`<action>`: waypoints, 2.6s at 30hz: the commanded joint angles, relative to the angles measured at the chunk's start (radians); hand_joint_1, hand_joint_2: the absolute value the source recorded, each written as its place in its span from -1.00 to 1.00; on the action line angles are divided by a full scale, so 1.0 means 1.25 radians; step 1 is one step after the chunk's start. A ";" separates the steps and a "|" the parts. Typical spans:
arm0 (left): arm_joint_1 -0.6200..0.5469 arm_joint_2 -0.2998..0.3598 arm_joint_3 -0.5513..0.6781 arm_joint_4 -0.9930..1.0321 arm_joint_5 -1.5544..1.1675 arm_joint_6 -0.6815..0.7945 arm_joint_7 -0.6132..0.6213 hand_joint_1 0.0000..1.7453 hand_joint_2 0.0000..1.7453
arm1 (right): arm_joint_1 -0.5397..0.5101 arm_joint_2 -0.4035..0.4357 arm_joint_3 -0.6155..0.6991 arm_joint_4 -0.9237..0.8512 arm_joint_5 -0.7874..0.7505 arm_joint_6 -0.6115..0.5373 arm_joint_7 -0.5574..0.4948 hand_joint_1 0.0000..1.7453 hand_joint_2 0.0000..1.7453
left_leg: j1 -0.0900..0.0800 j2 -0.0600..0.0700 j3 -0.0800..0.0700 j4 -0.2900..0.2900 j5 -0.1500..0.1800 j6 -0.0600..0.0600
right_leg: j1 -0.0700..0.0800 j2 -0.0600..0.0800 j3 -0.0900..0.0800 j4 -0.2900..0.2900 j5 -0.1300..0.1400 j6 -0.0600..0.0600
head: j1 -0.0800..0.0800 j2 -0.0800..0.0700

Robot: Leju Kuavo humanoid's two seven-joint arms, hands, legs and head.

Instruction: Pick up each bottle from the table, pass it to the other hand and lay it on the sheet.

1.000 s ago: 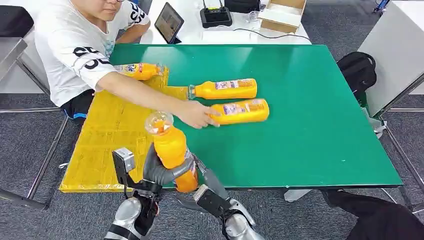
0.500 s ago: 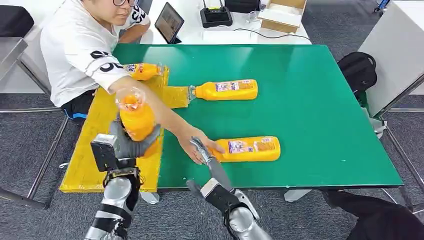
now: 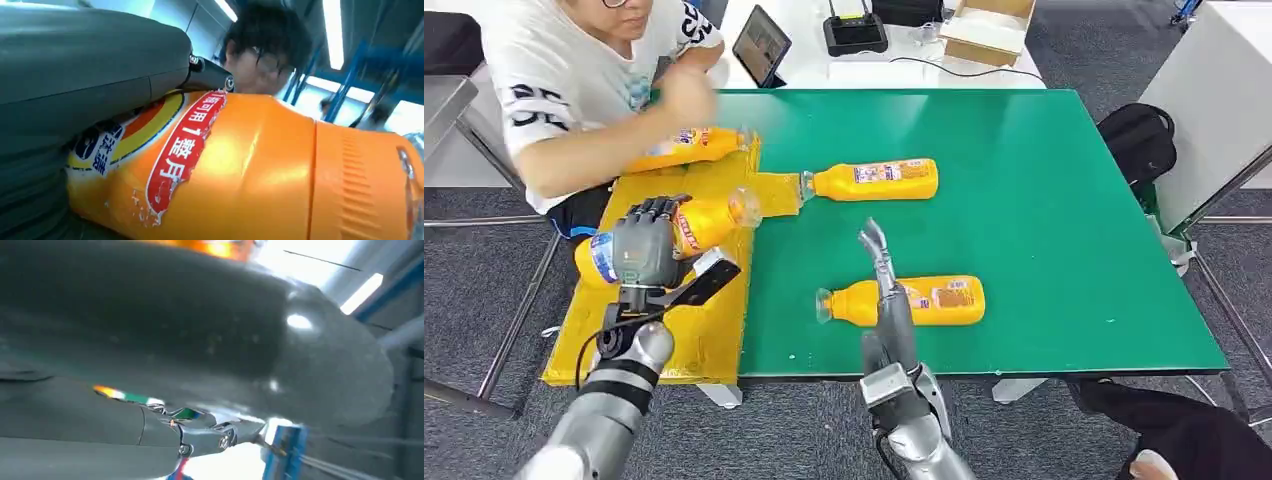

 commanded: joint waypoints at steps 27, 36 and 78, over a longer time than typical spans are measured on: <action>-0.198 0.064 0.001 0.432 -0.029 -0.461 0.107 -1.00 -1.00 | -0.038 -0.015 0.089 0.041 0.019 -0.005 0.036 -1.00 -1.00 | 0.000 0.001 0.004 -0.001 -0.001 0.001 | 0.001 0.000 0.004 -0.001 0.000 -0.002 | 0.000 0.000; -0.197 0.054 0.072 0.431 0.082 -0.572 0.069 -1.00 -1.00 | -0.047 -0.010 0.077 0.071 0.009 0.016 0.045 -1.00 -1.00 | 0.000 0.001 0.003 -0.001 0.000 0.001 | 0.000 0.000 0.004 -0.001 0.000 -0.002 | 0.000 0.000; 0.222 -0.083 0.083 -0.295 0.858 -0.249 -0.214 -1.00 1.00 | -0.139 -0.264 -0.079 0.111 0.375 0.128 0.426 -1.00 1.00 | -0.001 0.000 0.003 0.000 -0.002 0.001 | -0.001 -0.001 0.004 -0.002 -0.001 -0.002 | -0.001 0.000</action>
